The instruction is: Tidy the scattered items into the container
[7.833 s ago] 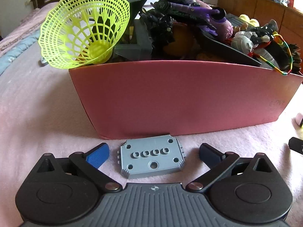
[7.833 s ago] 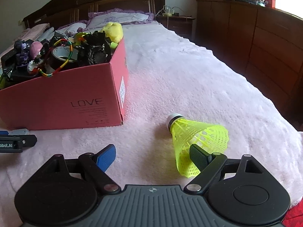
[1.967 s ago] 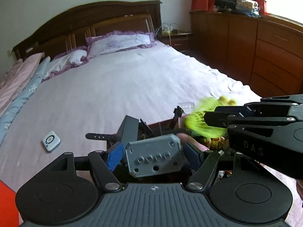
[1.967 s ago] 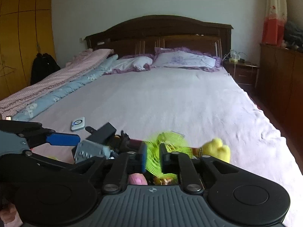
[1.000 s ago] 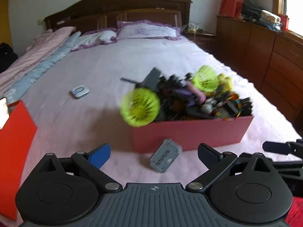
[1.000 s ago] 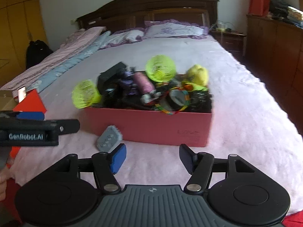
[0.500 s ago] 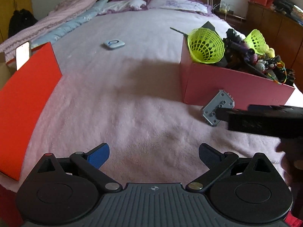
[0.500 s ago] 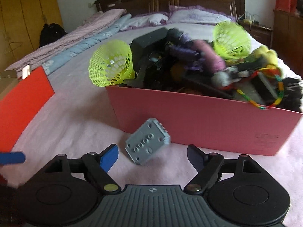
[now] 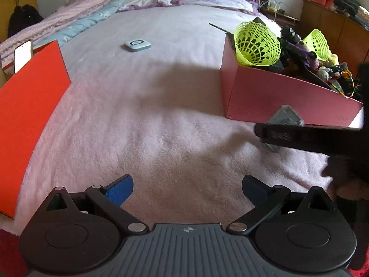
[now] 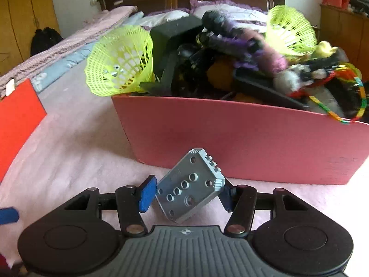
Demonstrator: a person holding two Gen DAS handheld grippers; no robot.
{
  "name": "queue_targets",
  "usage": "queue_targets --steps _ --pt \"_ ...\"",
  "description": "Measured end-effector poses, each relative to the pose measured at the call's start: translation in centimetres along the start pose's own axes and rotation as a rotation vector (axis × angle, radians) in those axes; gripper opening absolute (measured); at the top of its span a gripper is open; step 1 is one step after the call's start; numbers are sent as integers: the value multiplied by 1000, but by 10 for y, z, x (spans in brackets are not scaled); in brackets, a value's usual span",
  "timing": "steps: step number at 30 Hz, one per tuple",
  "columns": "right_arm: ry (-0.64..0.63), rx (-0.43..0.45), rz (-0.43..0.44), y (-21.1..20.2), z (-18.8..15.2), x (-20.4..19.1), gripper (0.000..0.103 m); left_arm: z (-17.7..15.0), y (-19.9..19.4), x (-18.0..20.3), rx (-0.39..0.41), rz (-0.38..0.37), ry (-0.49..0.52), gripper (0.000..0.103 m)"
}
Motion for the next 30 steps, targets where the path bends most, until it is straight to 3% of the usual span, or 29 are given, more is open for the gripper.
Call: queue_targets --steps 7,14,22,24,30 --pt "-57 73 26 -68 6 19 59 0 -2 13 8 -23 32 102" --pt "-160 176 8 -105 76 46 59 4 -1 35 13 -58 68 102" --pt "-233 117 -64 -58 156 69 60 21 -4 61 60 -91 142 102" --pt "-233 125 -100 -54 163 74 73 25 -5 66 69 -94 153 102" --pt "-188 172 -146 -75 161 96 82 36 -8 80 91 -118 167 102"
Point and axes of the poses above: each gripper's, at about its wrist camera, not at the fingertips, and y roughly the way its jaws point, x to its right, z to its top, the point moved 5 cm from there along y, roughly the way its jaws point, and after that the axes turned 6 degrees about x, right-handed, at the moved point
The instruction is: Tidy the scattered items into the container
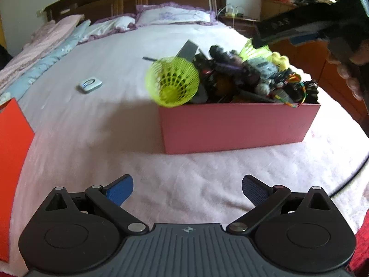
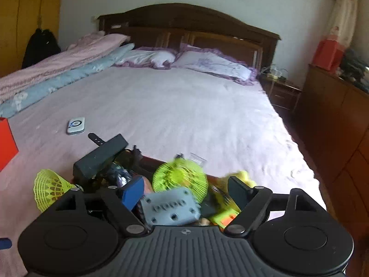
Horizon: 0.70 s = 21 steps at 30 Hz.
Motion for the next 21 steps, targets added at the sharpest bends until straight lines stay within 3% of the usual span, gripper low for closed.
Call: queue_targets --steps 4,7,11,15,21 --pt "47 -27 -11 -30 -19 16 91 12 -4 9 19 -16 17 102" --pt "48 -76 19 -58 -41 18 93 23 -8 10 38 6 35 102" --pt "82 -130 3 -84 -73 11 96 32 -13 8 31 23 -25 102" --pt "163 -197 -13 -95 -105 2 97 33 -21 10 22 26 -91 103" --pt "206 -266 11 -101 -137 -15 97 27 -34 12 14 70 -77 103"
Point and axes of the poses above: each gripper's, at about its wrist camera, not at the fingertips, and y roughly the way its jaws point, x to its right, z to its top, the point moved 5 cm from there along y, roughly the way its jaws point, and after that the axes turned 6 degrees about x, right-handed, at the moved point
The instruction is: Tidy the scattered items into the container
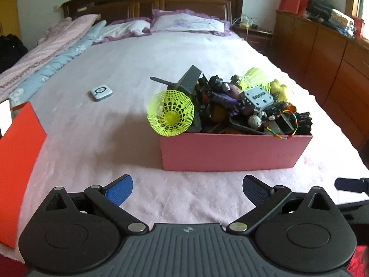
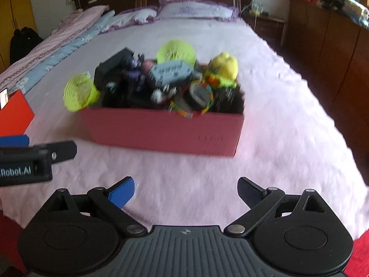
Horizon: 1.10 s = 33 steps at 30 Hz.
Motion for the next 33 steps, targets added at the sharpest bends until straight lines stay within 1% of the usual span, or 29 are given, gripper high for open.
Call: queue_targets --steps 5,12,21,24,33 --pt "3 -20 4 -5 -11 -4 98 -6 -7 2 -4 0 4 103" --pt "1 -11 -3 -11 -12 -6 99 -11 -11 6 -5 12 28 103" --pt "-34 9 0 -15 -12 -15 100 -13 -17 4 -7 8 10 103" --pt "-56 22 -16 -18 -12 -16 100 -13 -18 4 -4 7 5 103" --pt "-26 29 -10 -21 -13 -13 100 -17 -21 4 2 0 6 103"
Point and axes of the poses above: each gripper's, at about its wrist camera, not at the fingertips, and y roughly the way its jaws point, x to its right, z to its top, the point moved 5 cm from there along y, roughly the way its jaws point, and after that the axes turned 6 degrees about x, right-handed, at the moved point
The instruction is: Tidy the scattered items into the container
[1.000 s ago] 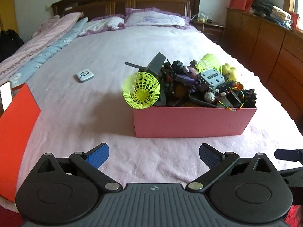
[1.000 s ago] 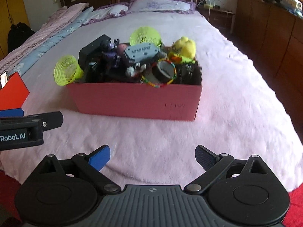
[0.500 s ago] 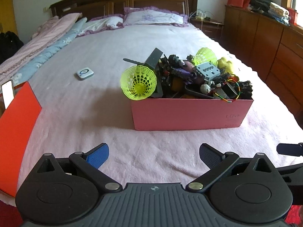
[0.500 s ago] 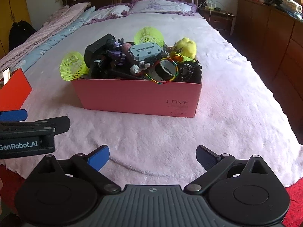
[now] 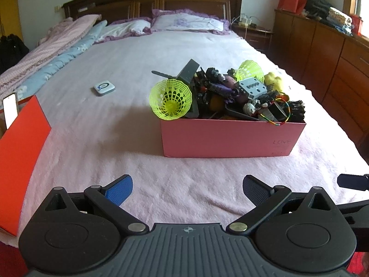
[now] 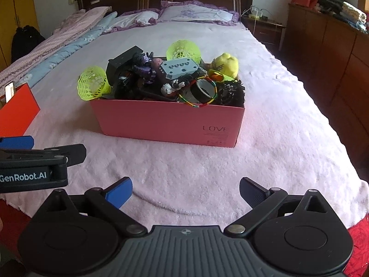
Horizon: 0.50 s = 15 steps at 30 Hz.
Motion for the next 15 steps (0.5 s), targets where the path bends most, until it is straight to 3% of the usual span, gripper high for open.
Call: queue_targets --steps 15 --pt "13 0 9 -5 -8 -1 100 -8 -5 5 -5 8 13 103"
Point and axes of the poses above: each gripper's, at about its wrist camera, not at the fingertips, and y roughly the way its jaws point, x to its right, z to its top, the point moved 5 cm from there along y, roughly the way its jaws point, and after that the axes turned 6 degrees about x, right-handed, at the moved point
